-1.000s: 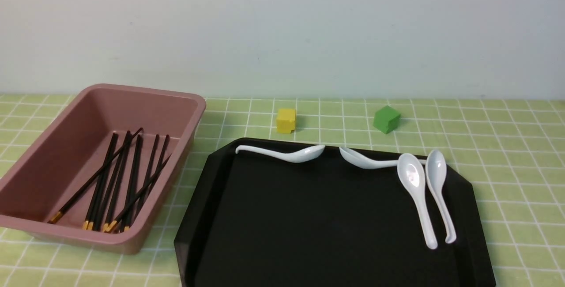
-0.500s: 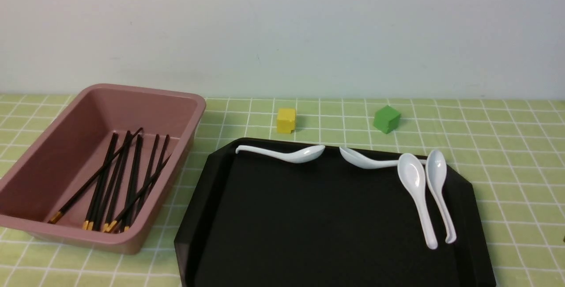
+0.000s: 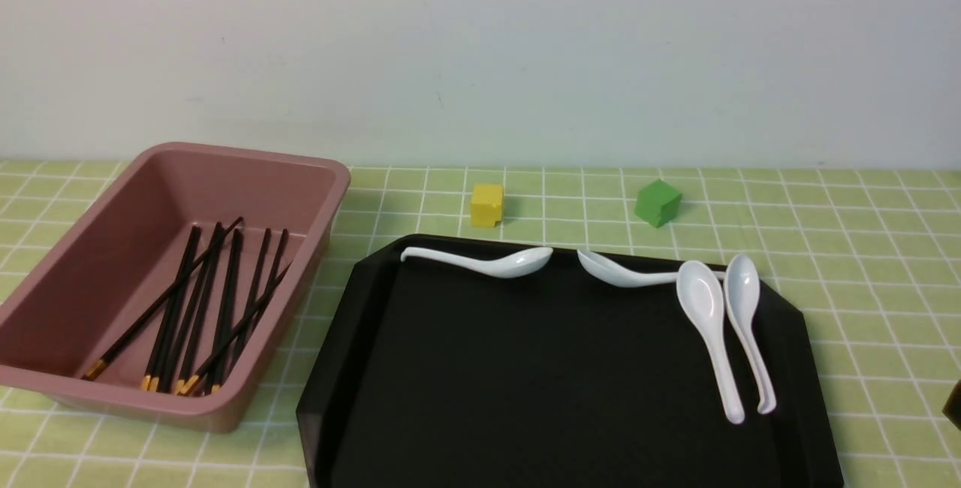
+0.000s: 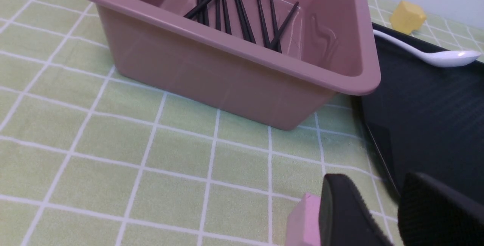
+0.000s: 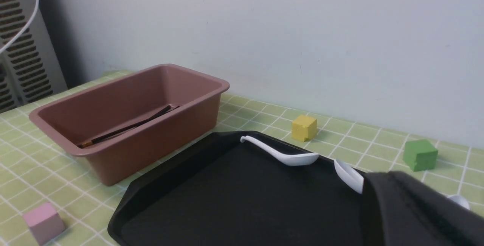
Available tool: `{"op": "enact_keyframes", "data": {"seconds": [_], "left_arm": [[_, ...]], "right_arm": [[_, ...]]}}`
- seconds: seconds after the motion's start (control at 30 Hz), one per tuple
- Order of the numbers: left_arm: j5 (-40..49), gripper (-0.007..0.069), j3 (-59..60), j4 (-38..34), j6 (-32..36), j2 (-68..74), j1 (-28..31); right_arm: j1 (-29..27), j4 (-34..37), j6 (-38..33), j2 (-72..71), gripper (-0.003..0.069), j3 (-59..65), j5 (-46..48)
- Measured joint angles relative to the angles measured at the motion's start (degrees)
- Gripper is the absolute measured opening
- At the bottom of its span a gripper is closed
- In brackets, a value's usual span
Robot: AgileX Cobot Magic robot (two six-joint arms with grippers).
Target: On green tablecloth take chopsticks from black tray and put them in box.
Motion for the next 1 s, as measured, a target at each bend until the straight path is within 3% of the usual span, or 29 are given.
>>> {"op": "enact_keyframes", "data": {"seconds": [0.83,1.0], "left_arm": [[0.0,0.0238,0.0,0.0,0.0,0.0,0.0],[0.0,0.0238,0.0,0.0,0.0,0.0,0.0]], "right_arm": [[0.0,0.0,0.0,-0.7,0.0034,0.0,0.0],[-2.5,-0.5,0.0,-2.4,0.0040,0.0,-0.1]]}}
